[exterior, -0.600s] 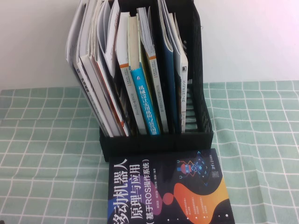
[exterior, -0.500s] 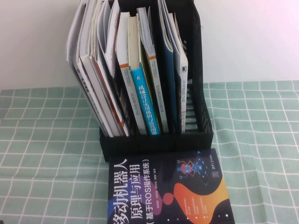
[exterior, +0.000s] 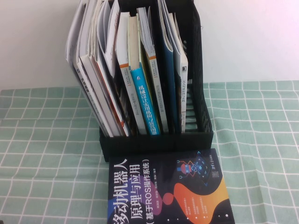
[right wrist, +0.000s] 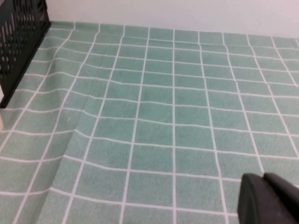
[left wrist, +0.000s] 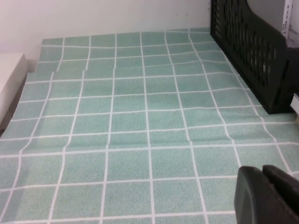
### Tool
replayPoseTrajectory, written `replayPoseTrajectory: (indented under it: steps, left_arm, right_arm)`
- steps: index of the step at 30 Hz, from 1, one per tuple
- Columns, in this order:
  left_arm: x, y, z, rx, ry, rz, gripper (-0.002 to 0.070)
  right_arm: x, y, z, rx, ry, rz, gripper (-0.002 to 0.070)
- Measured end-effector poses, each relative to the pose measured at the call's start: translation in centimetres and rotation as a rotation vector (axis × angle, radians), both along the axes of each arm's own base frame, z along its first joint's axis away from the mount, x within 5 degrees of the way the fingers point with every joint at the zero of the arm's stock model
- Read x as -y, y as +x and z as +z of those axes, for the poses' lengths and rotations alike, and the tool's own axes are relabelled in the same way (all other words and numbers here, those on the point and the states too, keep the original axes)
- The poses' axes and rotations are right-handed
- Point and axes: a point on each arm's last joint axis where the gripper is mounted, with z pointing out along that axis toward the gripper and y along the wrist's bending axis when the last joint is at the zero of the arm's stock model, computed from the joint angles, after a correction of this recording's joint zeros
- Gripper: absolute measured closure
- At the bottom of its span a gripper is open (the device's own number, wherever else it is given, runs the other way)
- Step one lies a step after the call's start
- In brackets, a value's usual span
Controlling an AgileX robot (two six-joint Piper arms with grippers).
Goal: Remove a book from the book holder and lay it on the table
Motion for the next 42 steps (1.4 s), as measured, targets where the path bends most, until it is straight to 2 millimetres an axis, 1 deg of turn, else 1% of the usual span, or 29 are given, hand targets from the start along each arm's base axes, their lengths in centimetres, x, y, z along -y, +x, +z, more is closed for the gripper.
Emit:
replayPoseTrajectory:
  steps: [3,7,10,14,18,22,27,29,33,35,38,40,42]
  left_arm:
    - [0.0,0.0,0.0,0.001,-0.010,0.003,0.0677]
    - [0.0,0.1,0.2,0.032,-0.025,0.005,0.0677]
    - [0.1,0.2,0.8,0.099,-0.041,0.004,0.0677]
    - [0.1,0.4,1.9,0.229,-0.059,-0.003,0.0677]
    - [0.2,0.4,3.0,0.336,-0.119,-0.004,0.0678]
    - [0.2,0.4,3.6,0.397,-0.176,-0.004,0.0677]
    - [0.2,0.4,3.7,0.409,-0.182,-0.005,0.0677]
    - [0.2,0.4,3.8,0.417,-0.196,-0.005,0.0677]
    - [0.2,0.3,4.2,0.460,-0.247,-0.008,0.0677]
    - [0.2,0.2,4.5,0.492,-0.325,-0.008,0.0677]
    - [0.2,0.1,5.1,0.525,-0.442,-0.011,0.0677]
    - [0.2,0.0,5.9,0.499,-0.476,-0.004,0.0678]
    - [0.1,-0.4,7.6,0.474,-0.480,0.003,0.0677]
  right_arm:
    - [0.0,0.0,0.1,0.011,0.000,0.001,0.0678]
    - [0.0,0.2,0.7,0.076,-0.006,0.007,0.0678]
    - [-0.1,0.3,1.2,0.137,-0.038,0.019,0.0678]
    - [-0.1,0.5,1.8,0.205,-0.056,0.027,0.0678]
    - [-0.1,0.5,2.3,0.254,-0.063,0.030,0.0678]
    - [-0.2,0.5,2.4,0.265,-0.065,0.031,0.0678]
    - [-0.1,0.5,2.4,0.266,-0.094,0.035,0.0678]
    - [-0.1,0.5,2.4,0.269,-0.060,0.027,0.0678]
    - [-0.1,0.5,2.4,0.276,0.073,0.001,0.0678]
    - [-0.2,0.5,2.6,0.296,0.116,-0.006,0.0678]
    - [-0.2,0.5,3.0,0.342,0.119,0.000,0.0678]
    - [-0.2,0.5,3.3,0.373,0.093,0.009,0.0678]
    - [-0.2,0.5,3.6,0.405,0.053,0.018,0.0678]
